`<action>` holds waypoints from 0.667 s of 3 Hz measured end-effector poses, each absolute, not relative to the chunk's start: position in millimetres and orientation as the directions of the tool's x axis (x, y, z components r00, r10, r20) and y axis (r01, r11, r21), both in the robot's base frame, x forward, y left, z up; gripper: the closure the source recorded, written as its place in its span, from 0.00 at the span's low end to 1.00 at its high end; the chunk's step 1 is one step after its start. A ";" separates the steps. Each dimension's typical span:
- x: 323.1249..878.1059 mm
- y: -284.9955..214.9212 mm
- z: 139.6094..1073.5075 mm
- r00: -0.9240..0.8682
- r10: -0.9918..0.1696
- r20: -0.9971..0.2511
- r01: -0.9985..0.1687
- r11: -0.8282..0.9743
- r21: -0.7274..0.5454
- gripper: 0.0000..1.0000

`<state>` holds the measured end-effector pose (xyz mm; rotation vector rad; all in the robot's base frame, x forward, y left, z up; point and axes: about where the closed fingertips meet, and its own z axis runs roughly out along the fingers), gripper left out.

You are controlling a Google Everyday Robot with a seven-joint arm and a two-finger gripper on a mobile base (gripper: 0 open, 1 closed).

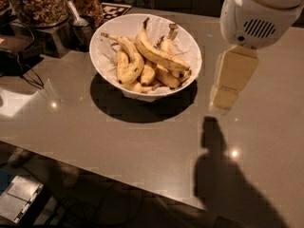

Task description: Pick banana from white bowl

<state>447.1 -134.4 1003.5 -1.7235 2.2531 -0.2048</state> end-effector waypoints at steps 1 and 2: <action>481.7 -94.7 1001.6 -0.268 -0.945 -0.189 -0.925 0.307 -0.226 0.00; 507.2 -68.3 998.5 -0.272 -0.942 -0.196 -0.933 0.309 -0.188 0.00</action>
Offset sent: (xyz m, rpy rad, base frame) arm 0.0771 0.0876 -0.0181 0.0502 0.2098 -0.0244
